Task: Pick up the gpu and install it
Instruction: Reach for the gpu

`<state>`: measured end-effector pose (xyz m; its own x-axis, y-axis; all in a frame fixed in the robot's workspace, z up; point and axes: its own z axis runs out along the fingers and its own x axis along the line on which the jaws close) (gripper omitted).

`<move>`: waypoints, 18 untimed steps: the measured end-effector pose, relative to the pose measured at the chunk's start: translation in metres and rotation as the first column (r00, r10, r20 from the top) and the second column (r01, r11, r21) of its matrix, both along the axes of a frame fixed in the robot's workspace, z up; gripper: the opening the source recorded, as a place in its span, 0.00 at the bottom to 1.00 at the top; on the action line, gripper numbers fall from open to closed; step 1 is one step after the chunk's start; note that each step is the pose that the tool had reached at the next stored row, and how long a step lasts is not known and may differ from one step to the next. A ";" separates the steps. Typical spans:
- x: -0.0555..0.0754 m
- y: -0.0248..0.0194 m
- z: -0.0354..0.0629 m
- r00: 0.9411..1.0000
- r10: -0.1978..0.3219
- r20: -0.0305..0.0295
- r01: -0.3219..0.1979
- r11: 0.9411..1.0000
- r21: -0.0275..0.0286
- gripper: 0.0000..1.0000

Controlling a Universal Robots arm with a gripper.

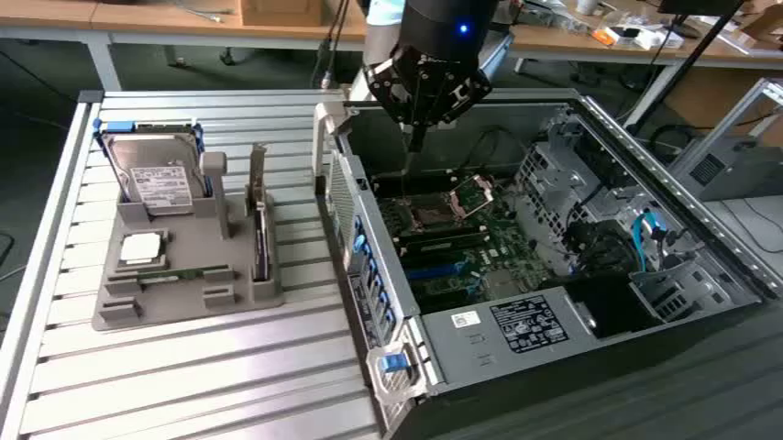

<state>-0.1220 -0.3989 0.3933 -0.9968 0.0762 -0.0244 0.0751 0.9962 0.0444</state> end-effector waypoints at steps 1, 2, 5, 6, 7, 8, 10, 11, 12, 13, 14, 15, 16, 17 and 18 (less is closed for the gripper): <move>0.000 0.0000 0.0000 1.000 0.000 0.000 0.000 1.000 0.000 0.11; -0.002 0.0000 0.0000 1.000 0.000 0.000 0.000 1.000 0.000 0.11; -0.005 0.0000 0.0000 1.000 0.000 0.000 0.000 1.000 0.000 0.11; -0.005 0.0000 0.0000 1.000 0.000 0.000 0.000 1.000 0.000 0.11; -0.006 0.0000 0.0000 1.000 0.000 0.000 0.000 1.000 0.000 0.11; -0.007 0.0000 0.0000 1.000 0.000 0.000 0.000 1.000 0.000 0.11; -0.009 0.0000 0.0000 1.000 0.000 0.000 0.000 1.000 0.000 0.11; -0.009 0.0000 0.0000 1.000 0.000 0.000 0.000 1.000 0.000 0.11; -0.010 0.0000 0.0000 1.000 0.000 0.000 0.000 1.000 0.000 0.11; -0.011 0.0000 0.0000 1.000 0.000 0.000 0.000 1.000 0.000 0.11; -0.012 0.0000 0.0000 1.000 0.000 0.000 0.000 1.000 0.000 0.11; -0.013 0.0000 0.0000 1.000 0.000 0.000 0.000 1.000 0.000 0.11; -0.013 0.0000 0.0000 1.000 0.000 0.000 0.000 1.000 0.000 0.11; -0.014 0.0000 0.0000 1.000 0.000 0.000 0.000 1.000 0.000 0.11; -0.015 0.0000 0.0000 1.000 0.000 0.000 0.000 1.000 0.000 0.11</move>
<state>-0.1374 -0.3989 0.3933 -0.9968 0.0763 -0.0245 0.0751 0.9962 0.0443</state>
